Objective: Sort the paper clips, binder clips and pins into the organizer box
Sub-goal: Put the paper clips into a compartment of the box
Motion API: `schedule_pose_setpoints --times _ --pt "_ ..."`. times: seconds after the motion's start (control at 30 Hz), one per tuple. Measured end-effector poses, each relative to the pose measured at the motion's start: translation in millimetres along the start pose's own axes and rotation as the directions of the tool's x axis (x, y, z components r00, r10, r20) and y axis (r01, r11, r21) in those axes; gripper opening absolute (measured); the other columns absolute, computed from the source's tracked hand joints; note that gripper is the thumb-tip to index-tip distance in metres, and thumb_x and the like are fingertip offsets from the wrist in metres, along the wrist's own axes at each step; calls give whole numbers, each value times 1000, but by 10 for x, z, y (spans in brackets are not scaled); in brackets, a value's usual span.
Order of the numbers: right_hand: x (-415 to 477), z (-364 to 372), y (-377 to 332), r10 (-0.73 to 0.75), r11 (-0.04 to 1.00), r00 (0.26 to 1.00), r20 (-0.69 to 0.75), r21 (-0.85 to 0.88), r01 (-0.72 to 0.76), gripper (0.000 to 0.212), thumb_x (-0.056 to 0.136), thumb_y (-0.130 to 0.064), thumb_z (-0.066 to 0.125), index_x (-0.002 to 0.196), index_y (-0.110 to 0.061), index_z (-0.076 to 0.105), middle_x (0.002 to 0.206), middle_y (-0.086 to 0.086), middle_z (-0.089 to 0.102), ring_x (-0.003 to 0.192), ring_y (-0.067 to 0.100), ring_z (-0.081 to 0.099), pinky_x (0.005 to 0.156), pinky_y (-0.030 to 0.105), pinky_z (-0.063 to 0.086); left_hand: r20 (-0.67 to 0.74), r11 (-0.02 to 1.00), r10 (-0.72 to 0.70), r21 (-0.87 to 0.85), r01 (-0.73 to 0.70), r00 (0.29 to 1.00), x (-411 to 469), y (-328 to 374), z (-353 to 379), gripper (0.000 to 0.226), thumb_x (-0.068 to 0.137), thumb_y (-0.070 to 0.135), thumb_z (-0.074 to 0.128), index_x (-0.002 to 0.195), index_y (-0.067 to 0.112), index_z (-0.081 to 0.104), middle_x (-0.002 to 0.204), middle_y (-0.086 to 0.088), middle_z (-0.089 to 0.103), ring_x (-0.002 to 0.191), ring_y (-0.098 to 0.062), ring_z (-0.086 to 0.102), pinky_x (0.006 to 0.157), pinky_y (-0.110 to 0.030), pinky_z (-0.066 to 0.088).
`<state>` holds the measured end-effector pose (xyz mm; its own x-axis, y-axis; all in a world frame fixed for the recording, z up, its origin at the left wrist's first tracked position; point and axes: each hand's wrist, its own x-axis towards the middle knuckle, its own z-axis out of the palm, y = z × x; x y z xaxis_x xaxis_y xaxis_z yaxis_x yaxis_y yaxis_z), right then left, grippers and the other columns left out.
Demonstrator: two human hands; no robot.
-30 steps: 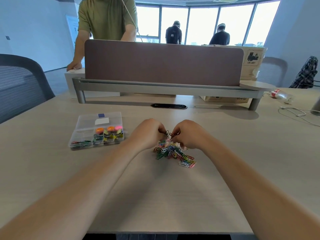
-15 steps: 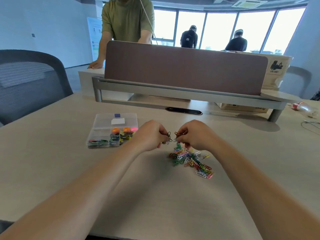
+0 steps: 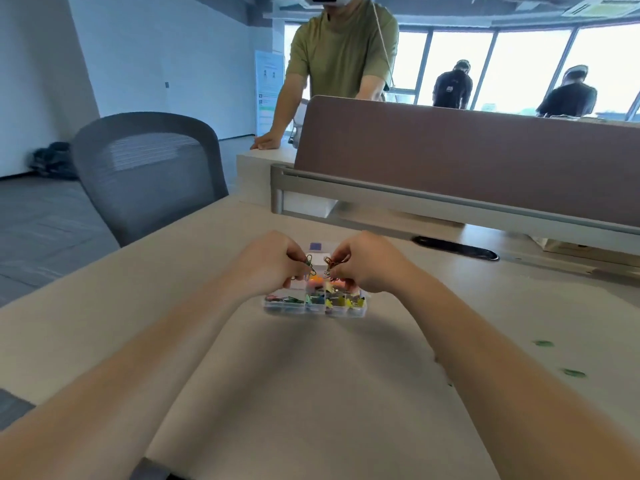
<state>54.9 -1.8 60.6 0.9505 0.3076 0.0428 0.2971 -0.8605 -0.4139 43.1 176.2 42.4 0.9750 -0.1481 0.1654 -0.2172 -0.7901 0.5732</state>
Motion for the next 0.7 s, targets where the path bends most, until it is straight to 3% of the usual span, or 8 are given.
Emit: schedule_pose_setpoints --times 0.1,0.27,0.43,0.7 --pt "209 156 -166 -14 1000 1000 12 1 14 13 91 -18 67 100 -12 75 65 -2 67 54 10 63 55 23 49 -9 999 -20 34 20 1000 29 -185 -121 17 86 21 64 71 19 71 54 5 60 43 -7 50 44 -18 35" --pt "498 341 -303 23 1000 998 63 -8 -22 11 88 -17 71 95 -10 77 66 0 68 57 13 67 66 26 54 8 997 -79 17 79 997 123 -441 -174 14 84 19 65 74 13 73 52 0 58 41 -9 47 37 -15 33" --pt "636 461 -338 52 998 992 114 -48 -46 12 87 -16 72 94 -7 76 77 11 75 76 23 74 80 42 60 38 993 -112 40 110 993 190 -571 -133 12 83 21 66 76 15 73 51 1 59 43 -8 50 44 -20 35" --pt "802 581 -389 54 974 990 132 -223 -24 8 83 -15 75 90 -11 78 78 8 75 78 22 73 79 38 60 56 995 -102 21 101 993 248 -627 -69 8 85 18 67 84 17 75 52 4 59 46 -9 51 55 -24 41"
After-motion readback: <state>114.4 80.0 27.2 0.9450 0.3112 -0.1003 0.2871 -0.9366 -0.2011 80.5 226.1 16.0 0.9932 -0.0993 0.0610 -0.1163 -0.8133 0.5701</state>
